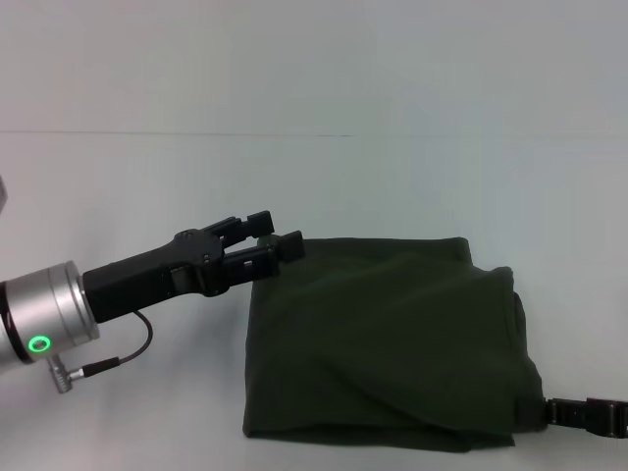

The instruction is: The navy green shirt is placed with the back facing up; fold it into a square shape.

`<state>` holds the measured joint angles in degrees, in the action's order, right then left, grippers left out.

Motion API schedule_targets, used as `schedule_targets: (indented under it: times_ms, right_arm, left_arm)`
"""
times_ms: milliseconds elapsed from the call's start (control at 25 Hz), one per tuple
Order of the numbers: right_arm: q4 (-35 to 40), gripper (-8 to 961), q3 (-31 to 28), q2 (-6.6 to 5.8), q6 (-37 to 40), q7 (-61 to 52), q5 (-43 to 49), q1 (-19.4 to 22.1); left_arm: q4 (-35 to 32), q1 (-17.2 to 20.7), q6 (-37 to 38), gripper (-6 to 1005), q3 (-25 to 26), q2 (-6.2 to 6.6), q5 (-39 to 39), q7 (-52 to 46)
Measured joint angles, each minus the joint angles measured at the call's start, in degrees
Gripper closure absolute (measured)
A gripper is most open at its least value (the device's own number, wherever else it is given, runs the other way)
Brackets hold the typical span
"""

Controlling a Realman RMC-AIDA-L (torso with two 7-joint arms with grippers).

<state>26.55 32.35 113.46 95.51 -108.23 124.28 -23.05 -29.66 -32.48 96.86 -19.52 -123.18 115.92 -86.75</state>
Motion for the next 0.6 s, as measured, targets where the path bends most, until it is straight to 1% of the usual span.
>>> schedule_targets:
  times_ms: [240,400,600]
  right_arm:
    - [0.0,783,0.0,-0.03,0.3,0.6,0.0,-0.1]
    - [0.1,878,-0.3,-0.40,1.1,2.1,-0.1,0.1]
    - [-0.1,923,-0.9,-0.75,2.6,5.1,-0.2,0.8]
  left_arm:
    - [0.0,0.0,-0.6,141,0.0,-0.04,0.0,0.0]
    - [0.0,0.0,-0.7,142,0.0,-0.04,0.0,0.0]
    - [0.0,-0.2,-0.7,144,0.0,-0.04,0.1,0.0]
